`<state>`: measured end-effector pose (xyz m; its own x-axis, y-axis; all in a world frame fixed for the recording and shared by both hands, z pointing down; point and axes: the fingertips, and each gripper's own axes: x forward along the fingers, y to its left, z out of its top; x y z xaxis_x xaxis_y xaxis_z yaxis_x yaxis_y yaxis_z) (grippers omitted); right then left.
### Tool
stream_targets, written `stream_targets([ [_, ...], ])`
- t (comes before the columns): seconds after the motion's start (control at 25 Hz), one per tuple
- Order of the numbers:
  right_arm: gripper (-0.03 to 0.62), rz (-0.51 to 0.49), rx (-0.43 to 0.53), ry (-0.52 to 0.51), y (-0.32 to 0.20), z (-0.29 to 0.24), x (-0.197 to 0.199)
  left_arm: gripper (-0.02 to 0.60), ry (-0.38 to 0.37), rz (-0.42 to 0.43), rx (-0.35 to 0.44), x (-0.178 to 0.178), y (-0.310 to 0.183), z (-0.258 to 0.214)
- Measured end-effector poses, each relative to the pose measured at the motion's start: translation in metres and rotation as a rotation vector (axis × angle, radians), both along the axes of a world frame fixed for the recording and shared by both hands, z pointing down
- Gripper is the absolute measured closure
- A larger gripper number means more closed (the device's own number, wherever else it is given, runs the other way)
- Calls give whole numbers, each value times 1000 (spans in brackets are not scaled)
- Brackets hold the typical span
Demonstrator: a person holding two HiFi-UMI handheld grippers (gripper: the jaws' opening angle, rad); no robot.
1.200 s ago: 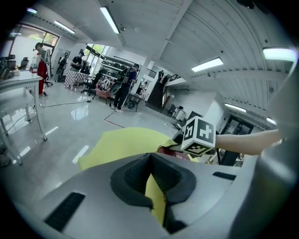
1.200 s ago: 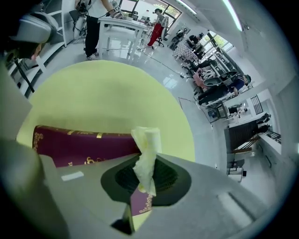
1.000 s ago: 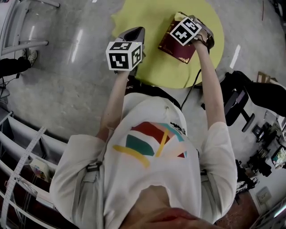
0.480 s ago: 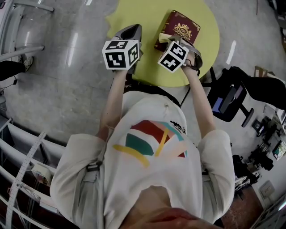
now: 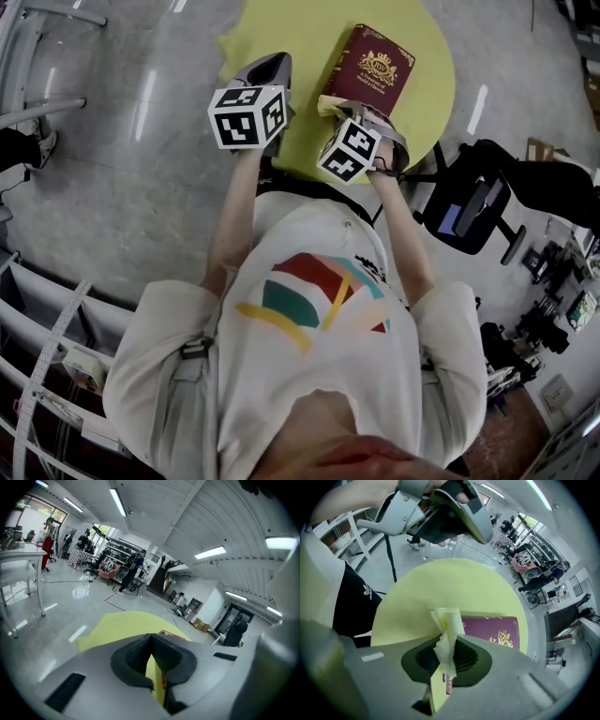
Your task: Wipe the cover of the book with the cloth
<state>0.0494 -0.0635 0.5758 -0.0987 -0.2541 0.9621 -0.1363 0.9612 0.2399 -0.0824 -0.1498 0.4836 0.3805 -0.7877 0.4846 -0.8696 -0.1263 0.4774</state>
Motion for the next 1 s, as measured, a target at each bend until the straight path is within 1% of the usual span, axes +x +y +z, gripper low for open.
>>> stream_targets([
  [0.24,565,6,-6,1,4,-1,-2,566,6,4,4,-1,2,-2],
  [0.48,565,-7,-13,4,4,-1,0,566,19,-19,-4,-7,9,1],
  [0.6,565,-39,-15,1,-2,-4,7,566,20,-32,-15,-4,11,6],
  [0.68,565,-94,26,21,-18,-10,10,566,21,-35,-20,-3,11,9],
  [0.76,565,-197,74,66,-38,-17,9,566,25,-35,-22,-4,10,11],
  [0.84,565,-362,93,119,-52,-19,3,566,24,-34,-25,-3,11,14],
  [0.92,565,-590,91,200,-56,-16,-3,567,22,-35,-32,0,15,18],
  [1.0,565,-871,103,316,-58,-12,-4,566,23,-41,-49,5,22,24],
])
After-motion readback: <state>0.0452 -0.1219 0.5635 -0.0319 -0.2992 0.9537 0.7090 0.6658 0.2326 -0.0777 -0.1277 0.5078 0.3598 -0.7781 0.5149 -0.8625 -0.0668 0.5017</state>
